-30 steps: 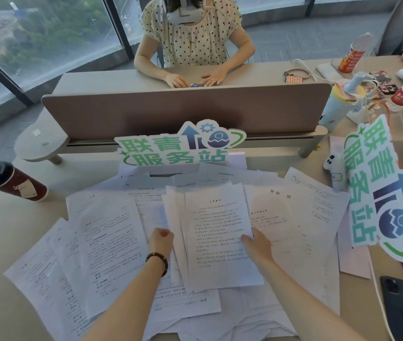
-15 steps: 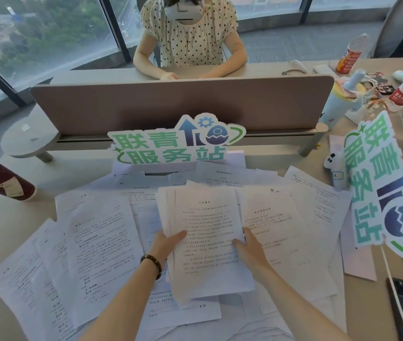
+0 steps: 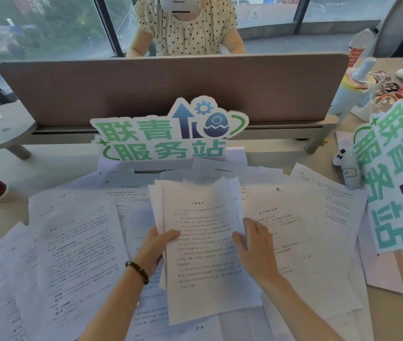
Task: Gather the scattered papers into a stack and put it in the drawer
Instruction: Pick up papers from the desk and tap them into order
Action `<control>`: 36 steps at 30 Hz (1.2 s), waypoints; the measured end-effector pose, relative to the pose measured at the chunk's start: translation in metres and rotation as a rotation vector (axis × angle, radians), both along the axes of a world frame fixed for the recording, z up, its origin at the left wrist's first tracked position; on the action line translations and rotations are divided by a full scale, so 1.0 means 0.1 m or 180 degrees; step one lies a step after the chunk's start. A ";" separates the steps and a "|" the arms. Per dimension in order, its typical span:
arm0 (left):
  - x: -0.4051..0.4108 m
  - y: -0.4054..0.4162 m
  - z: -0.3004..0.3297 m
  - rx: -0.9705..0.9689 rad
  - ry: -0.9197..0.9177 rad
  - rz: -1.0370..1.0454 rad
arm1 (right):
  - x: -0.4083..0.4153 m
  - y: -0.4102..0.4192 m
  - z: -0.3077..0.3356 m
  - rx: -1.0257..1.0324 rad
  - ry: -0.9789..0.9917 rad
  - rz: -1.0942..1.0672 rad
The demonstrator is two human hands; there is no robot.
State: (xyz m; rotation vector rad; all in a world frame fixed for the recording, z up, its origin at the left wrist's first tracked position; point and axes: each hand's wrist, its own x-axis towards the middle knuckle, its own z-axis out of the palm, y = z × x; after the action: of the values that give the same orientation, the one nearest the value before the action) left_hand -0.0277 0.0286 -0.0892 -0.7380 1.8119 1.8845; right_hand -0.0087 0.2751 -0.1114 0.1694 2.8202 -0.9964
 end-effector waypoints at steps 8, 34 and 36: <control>-0.04 -0.03 -0.19 0.0003 0.0455 -0.0191 | 0.02 0.01 -0.30 -0.0814 0.0554 -0.0315; 0.42 0.01 -0.13 0.0828 0.2030 0.0047 | 0.18 0.15 -0.16 -0.3412 0.0503 -0.0396; 0.40 0.00 -0.24 0.0934 0.1880 0.0057 | 0.18 0.13 -0.20 -0.3404 0.0558 -0.0472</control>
State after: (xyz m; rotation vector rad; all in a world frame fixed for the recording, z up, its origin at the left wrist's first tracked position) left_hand 0.0125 0.0283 -0.1131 -0.0914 1.7681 2.4907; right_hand 0.0091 0.2885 -0.1313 0.1571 2.0099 -2.4372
